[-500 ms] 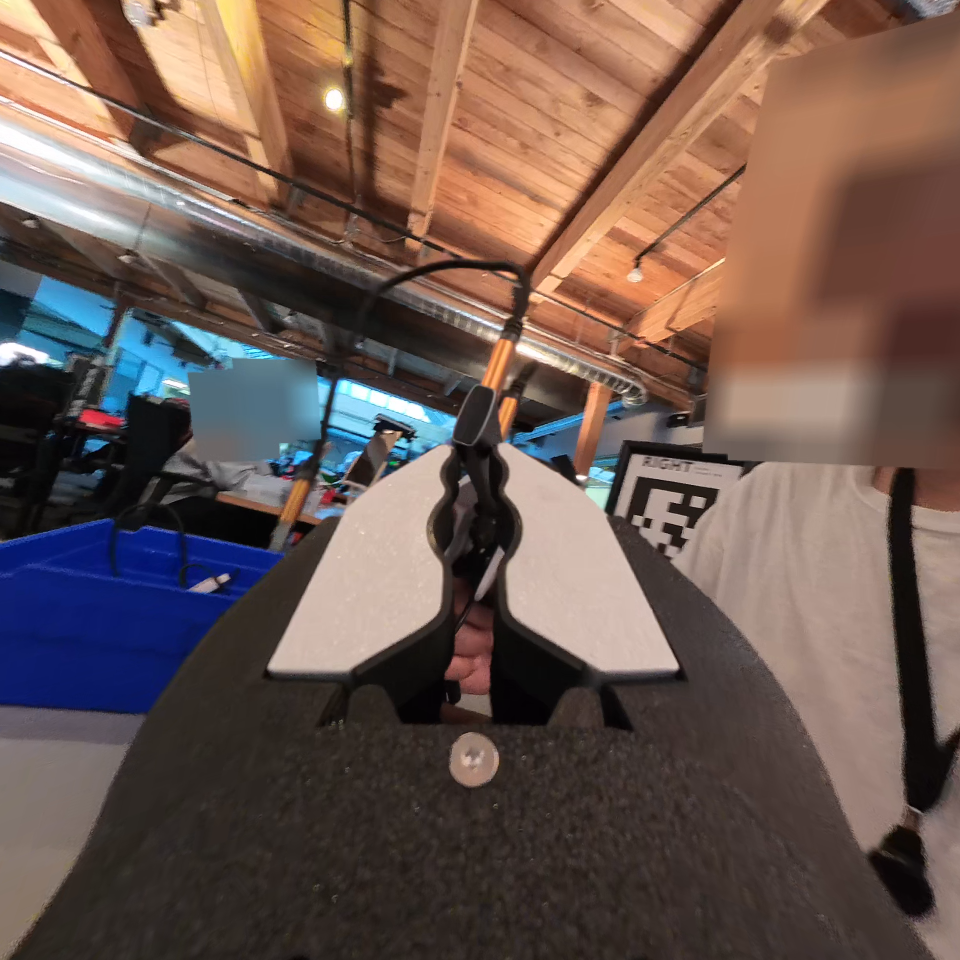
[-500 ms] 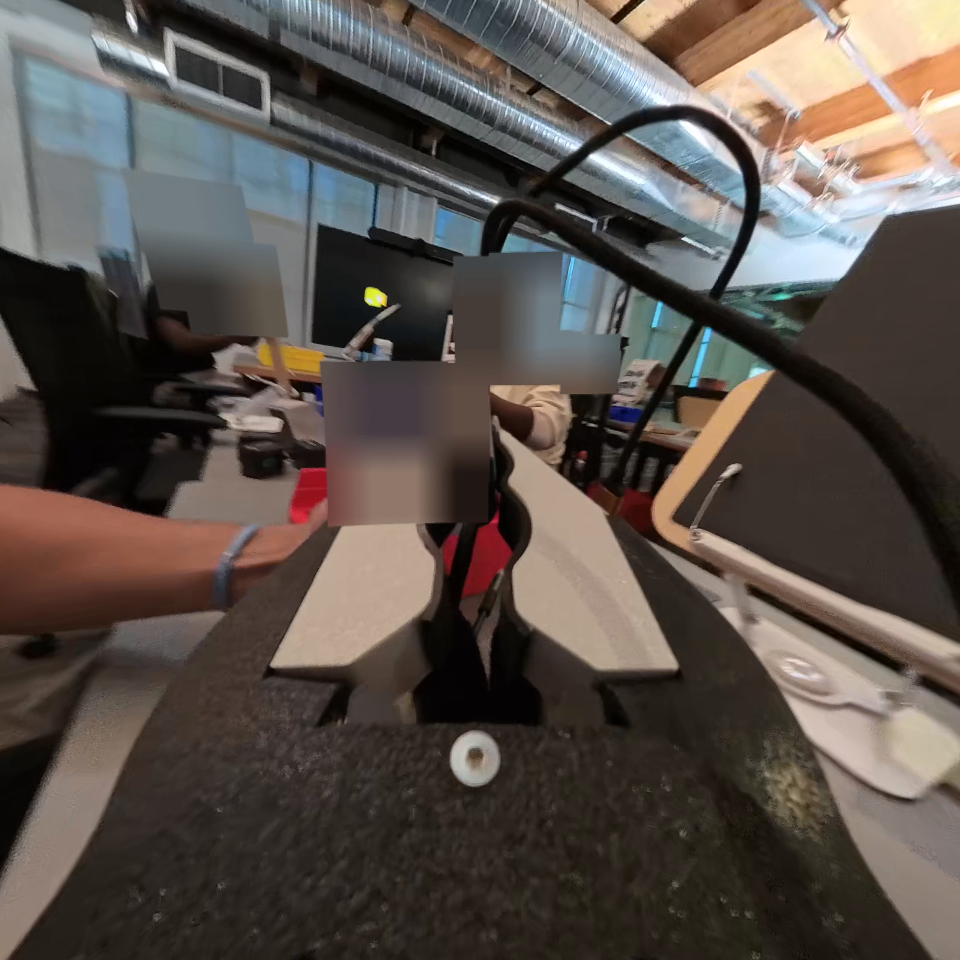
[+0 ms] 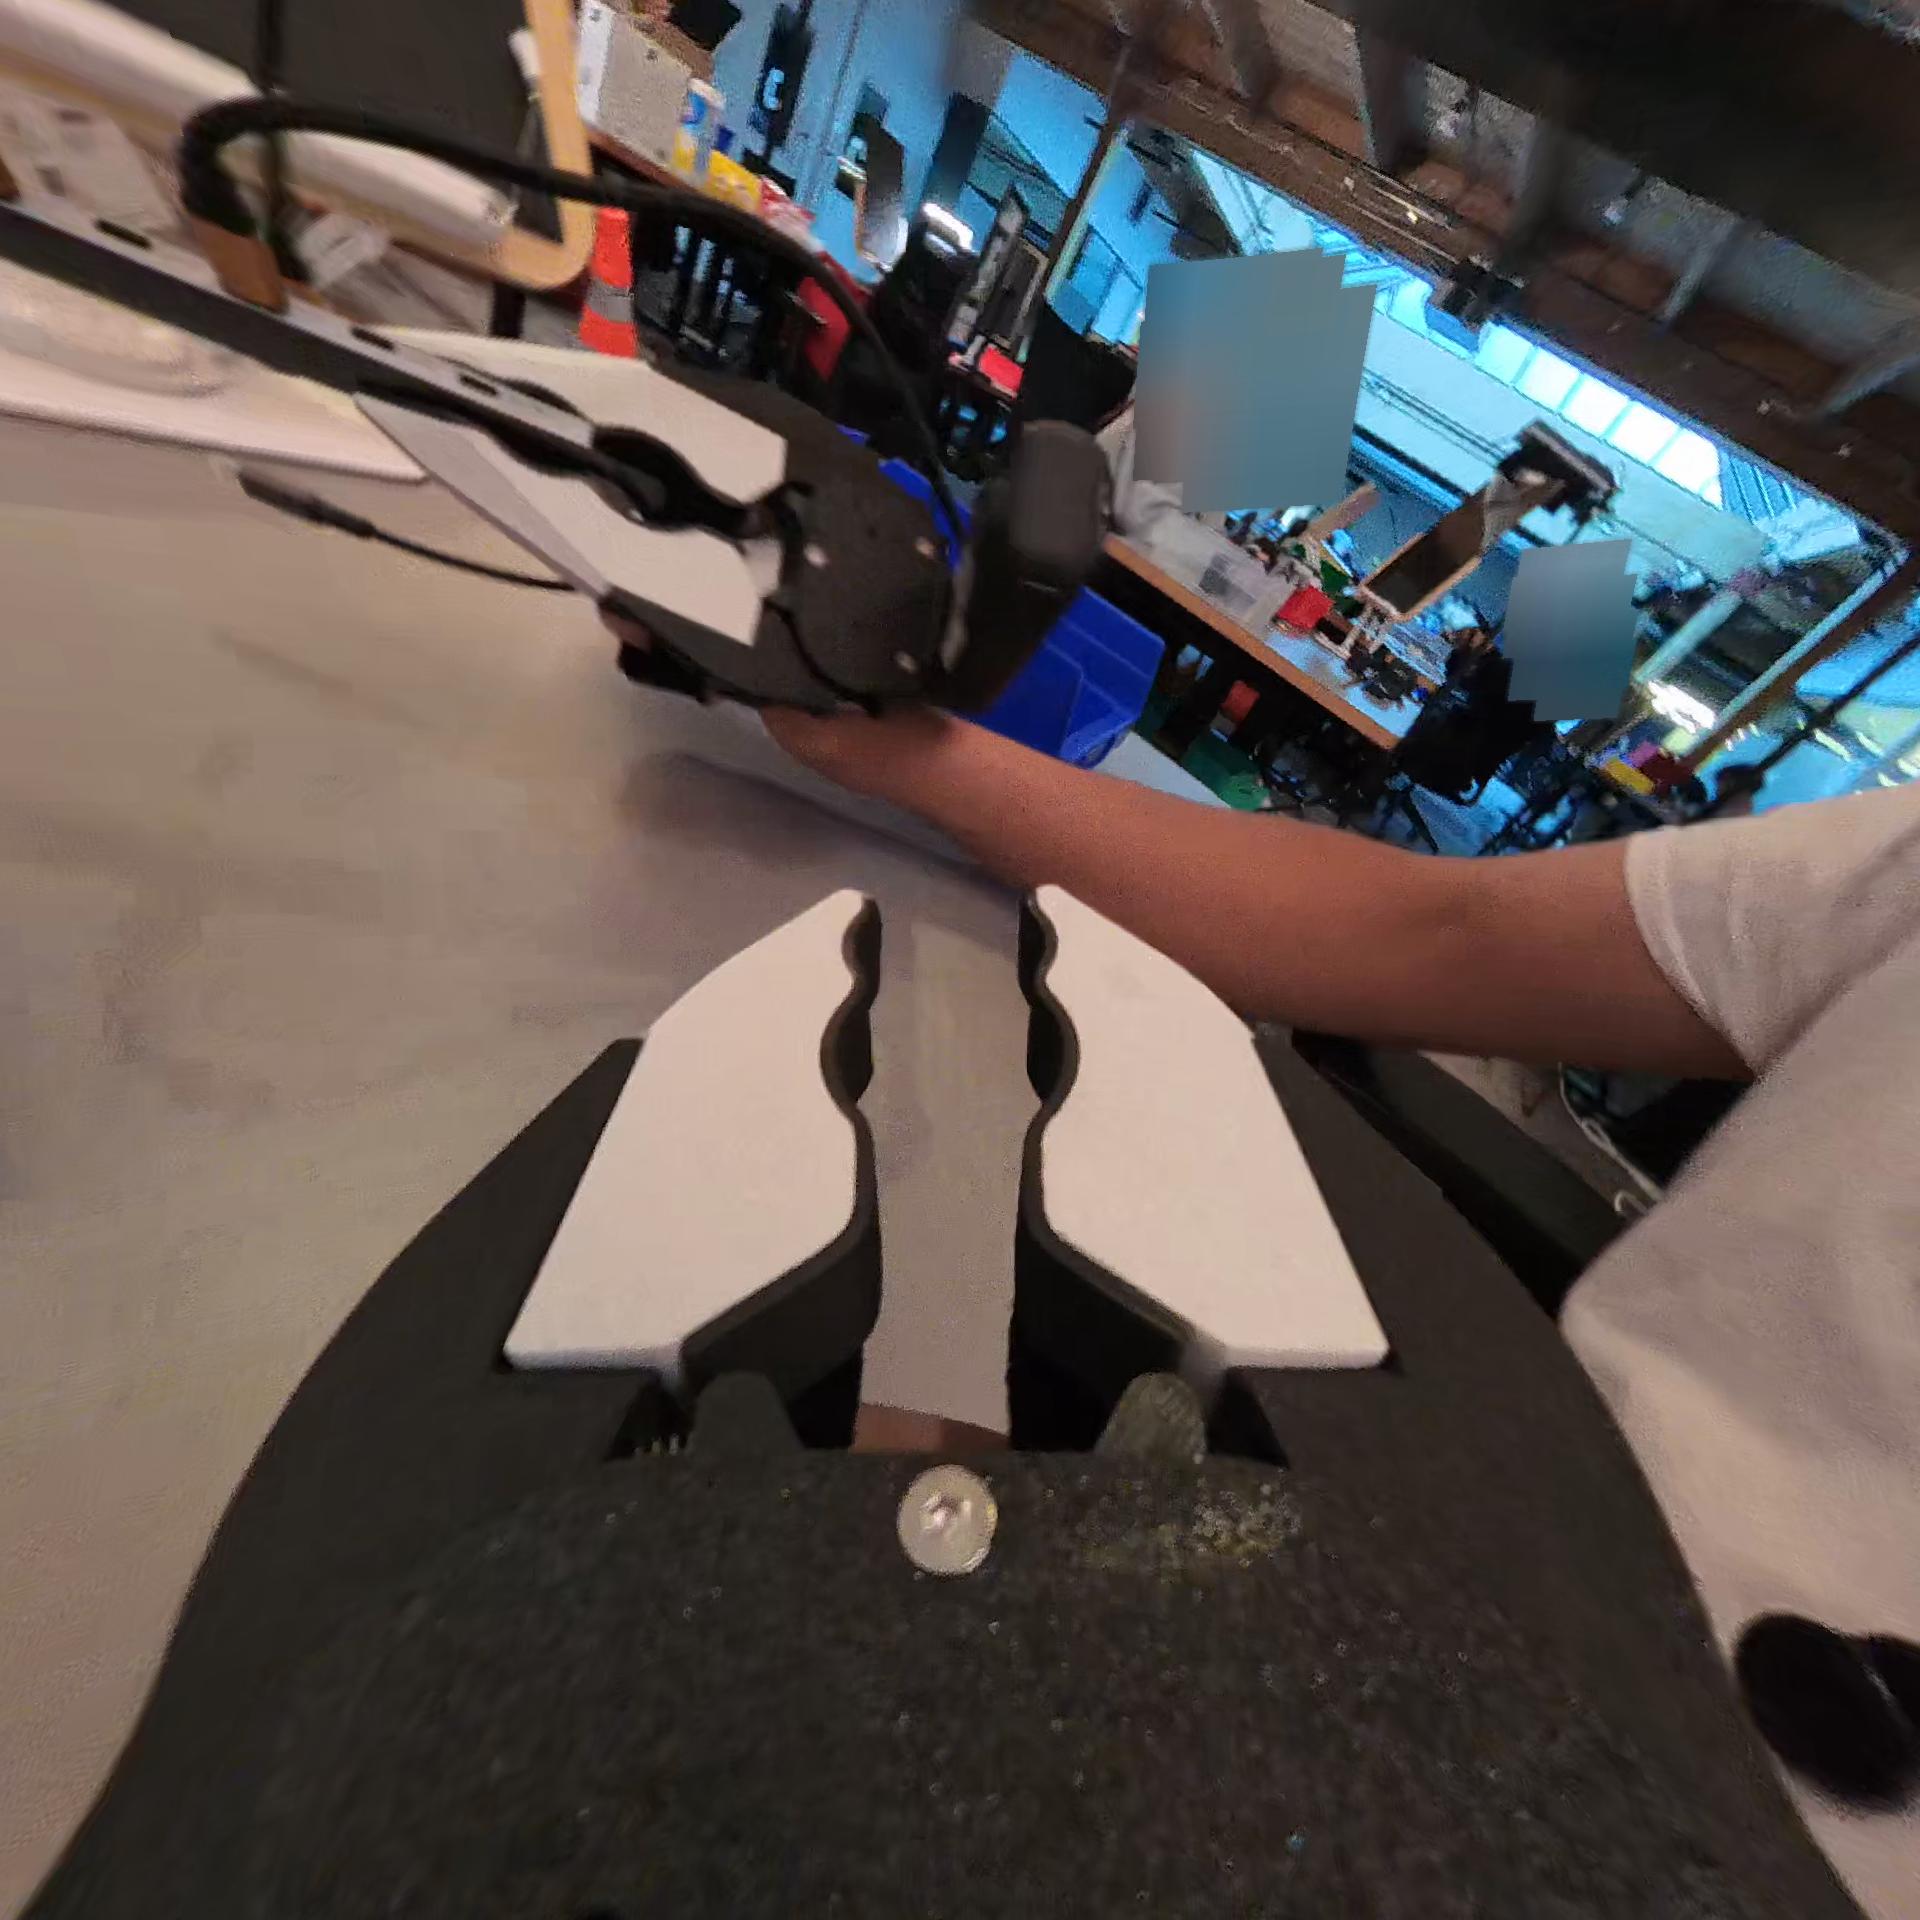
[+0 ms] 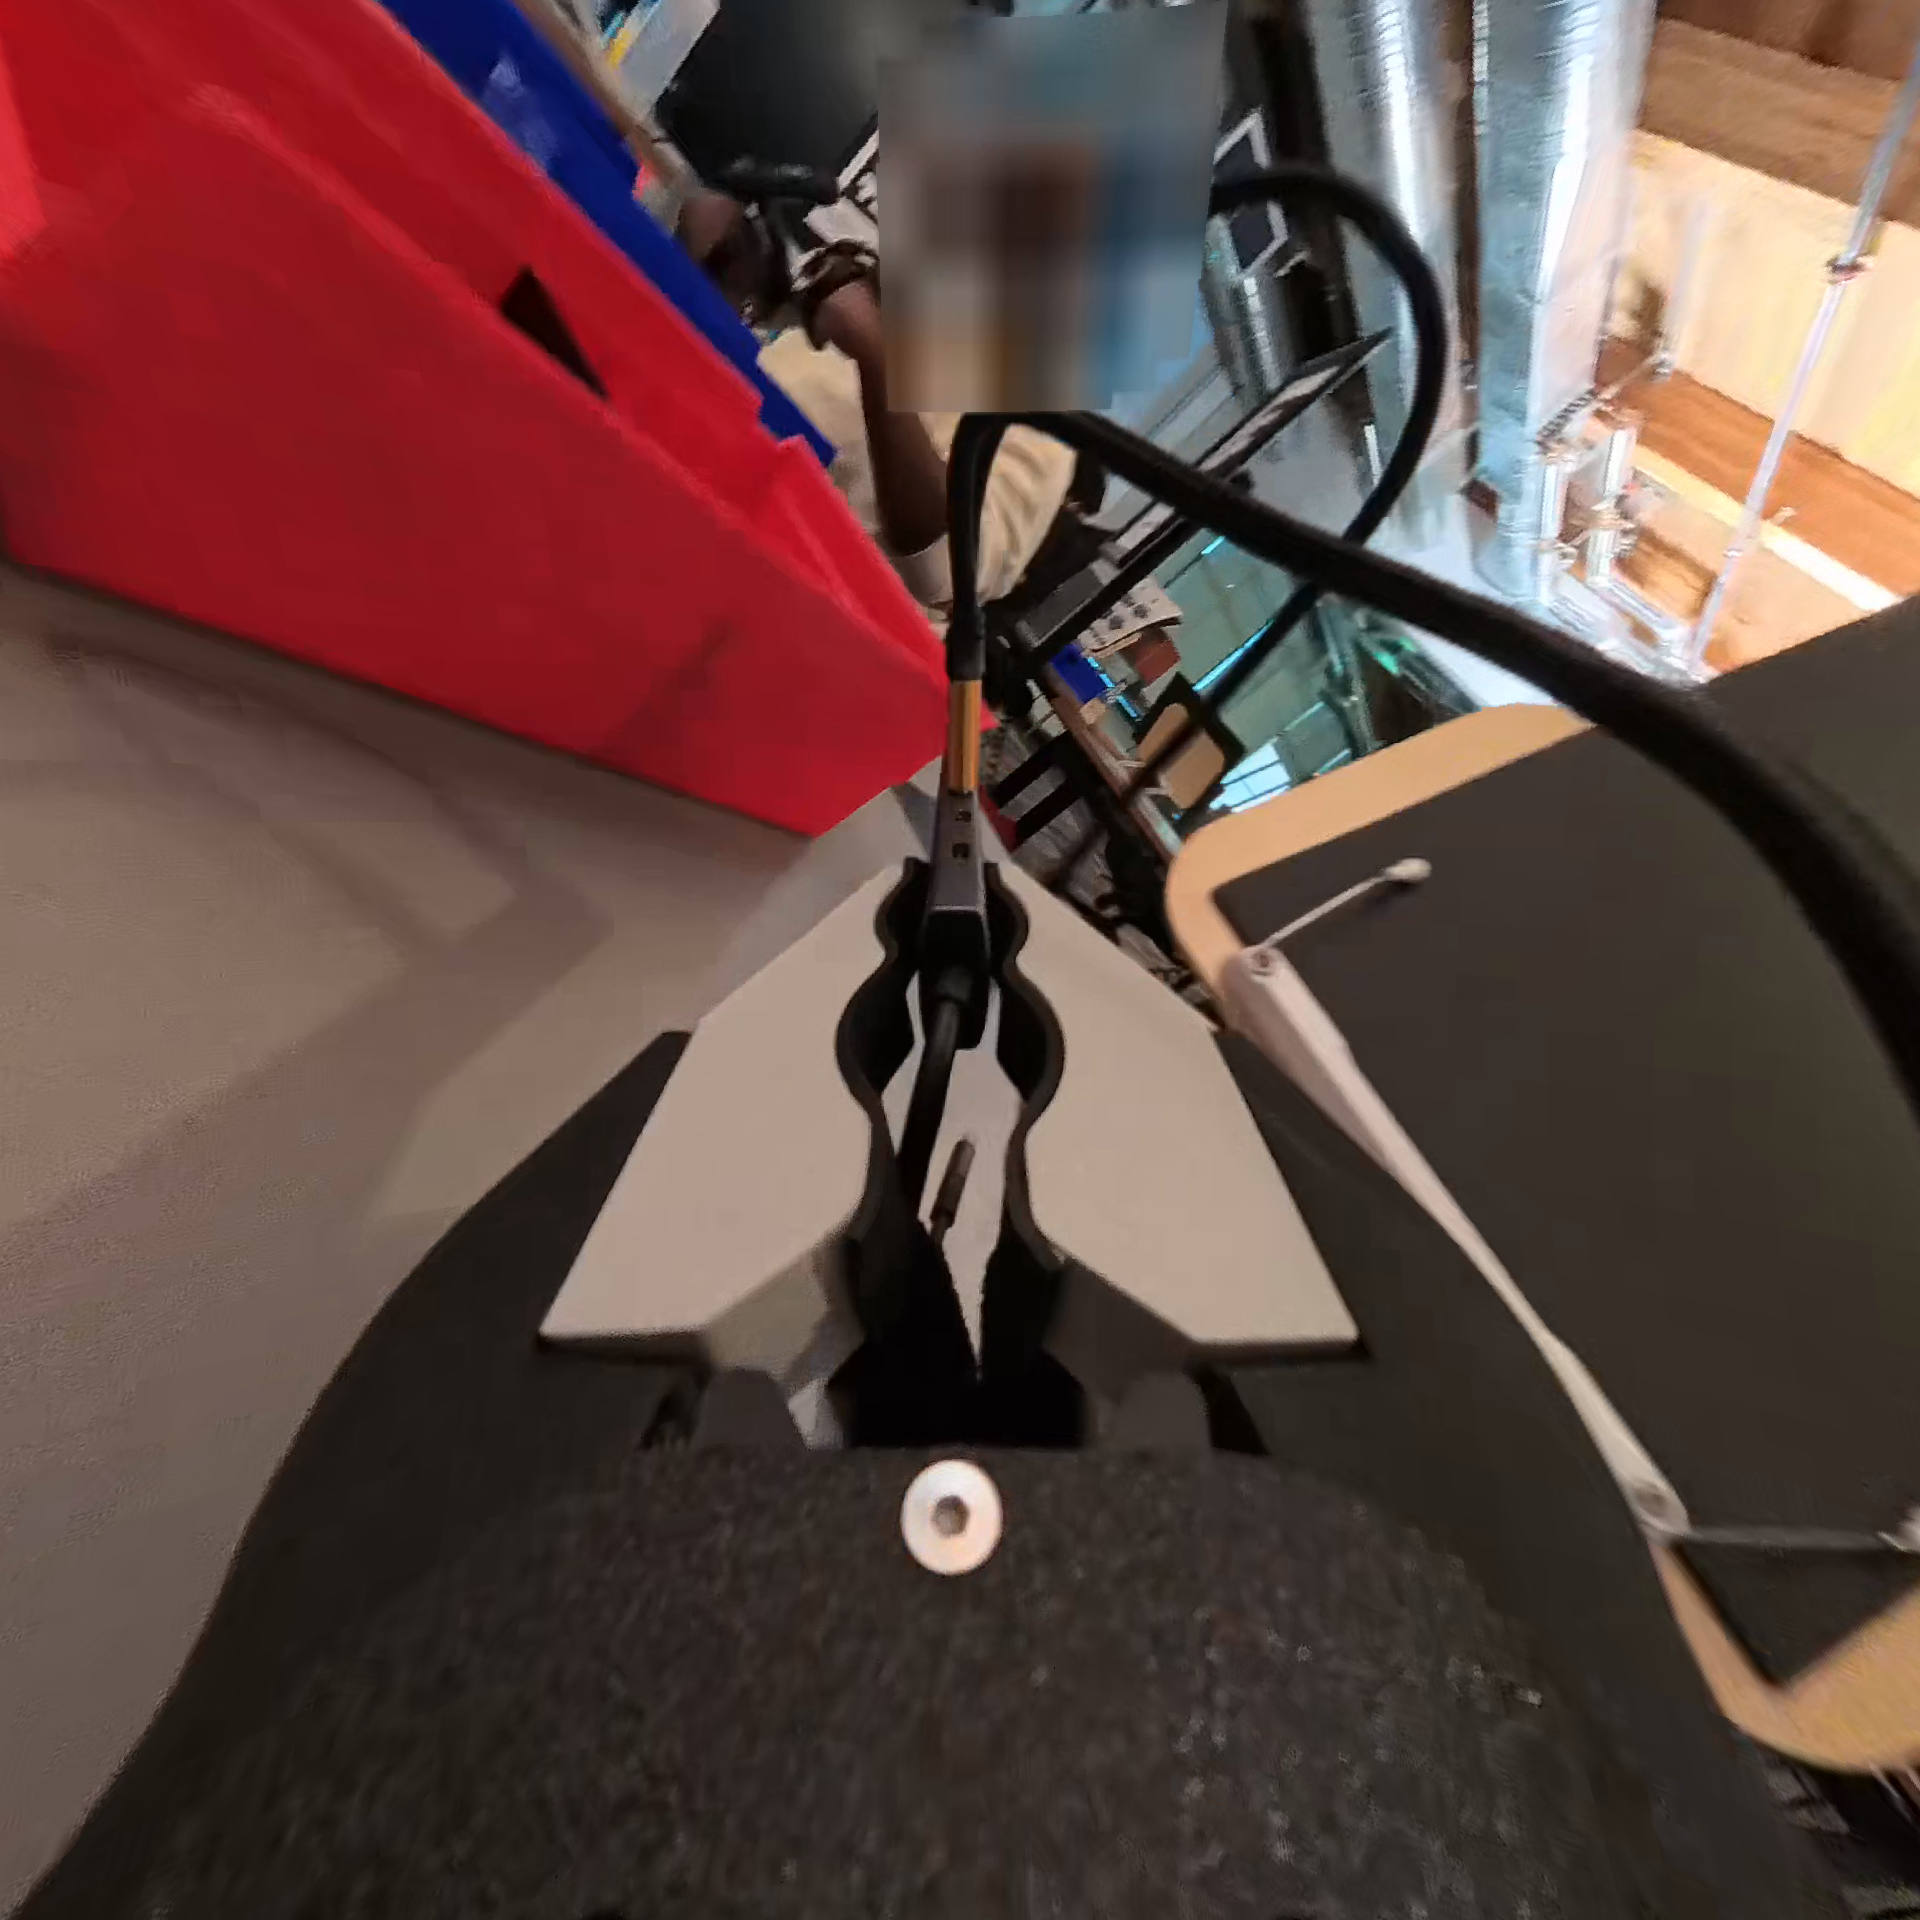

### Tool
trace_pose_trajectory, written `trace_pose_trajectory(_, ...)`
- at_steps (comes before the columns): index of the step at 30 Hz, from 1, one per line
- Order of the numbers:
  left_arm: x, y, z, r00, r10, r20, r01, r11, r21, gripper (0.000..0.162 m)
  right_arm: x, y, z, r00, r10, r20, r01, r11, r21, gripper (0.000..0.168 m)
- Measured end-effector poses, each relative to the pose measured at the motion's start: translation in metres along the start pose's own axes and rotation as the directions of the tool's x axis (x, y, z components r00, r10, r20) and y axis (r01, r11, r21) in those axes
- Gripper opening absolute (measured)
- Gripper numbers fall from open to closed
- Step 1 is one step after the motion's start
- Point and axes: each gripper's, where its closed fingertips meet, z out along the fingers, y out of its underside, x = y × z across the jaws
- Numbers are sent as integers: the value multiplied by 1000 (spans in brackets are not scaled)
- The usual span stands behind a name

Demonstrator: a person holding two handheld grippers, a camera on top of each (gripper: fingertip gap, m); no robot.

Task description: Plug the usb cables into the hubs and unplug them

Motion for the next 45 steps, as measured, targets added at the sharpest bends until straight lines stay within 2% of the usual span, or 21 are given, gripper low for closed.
trace_pose_trajectory(3, -20, 16, -36, 989, -105, 104, 104, 994, 23, 25, -18, 15, 22, 997, 24, 69, -25, 1000, 3, 8)
trace_pose_trajectory(7, -49, 1, -63, 974, -111, 197, 98, 992, 75, 25, -15, 17, 26, 989, 102, 106, -104, 995, 11, 8)
trace_pose_trajectory(12, -83, 5, -80, 921, 24, 389, -5, 999, -48, 27, -13, 11, 20, 987, 126, 99, -131, 990, 42, 8)
trace_pose_trajectory(15, -98, -7, -88, 867, 213, 450, -110, 963, -245, 44, -12, 13, 21, 987, 134, 94, -138, 990, 33, 8)
trace_pose_trajectory(17, -111, -20, -93, 832, 380, 404, -192, 881, -433, 42, -10, 13, 20, 985, 145, 91, -149, 988, 36, 8)
trace_pose_trajectory(21, -153, -61, -90, 725, 659, 199, -357, 608, -709, 34, -4, 14, 19, 979, 187, 81, -190, 981, 42, 8)
trace_pose_trajectory(24, -187, -61, -77, 761, 649, -12, -381, 431, -818, 34, -2, 14, 19, 975, 208, 77, -211, 976, 44, 8)
trace_pose_trajectory(27, -234, -57, -66, 785, 619, -22, -308, 360, -881, 35, -3, 14, 19, 976, 202, 82, -206, 978, 42, 8)
trace_pose_trajectory(31, -275, -48, -58, 764, 644, 37, -254, 353, -901, 37, -7, 14, 20, 978, 185, 94, -189, 981, 39, 8)
trace_pose_trajectory(36, -288, -25, -48, 766, 639, 63, -242, 379, -893, 39, -6, 15, 20, 974, 203, 97, -208, 977, 38, 8)
trace_pose_trajectory(37, -290, -26, -45, 767, 637, 78, -245, 403, -882, 33, -5, 15, 20, 973, 209, 96, -213, 976, 39, 8)
trace_pose_trajectory(40, -298, -28, -46, 740, 665, 100, -248, 408, -879, 19, -5, 15, 20, 972, 216, 98, -220, 975, 38, 8)
trace_pose_trajectory(45, -303, -30, -45, 700, 698, 147, -264, 445, -856, 11, -8, 15, 21, 975, 197, 108, -201, 979, 33, 8)
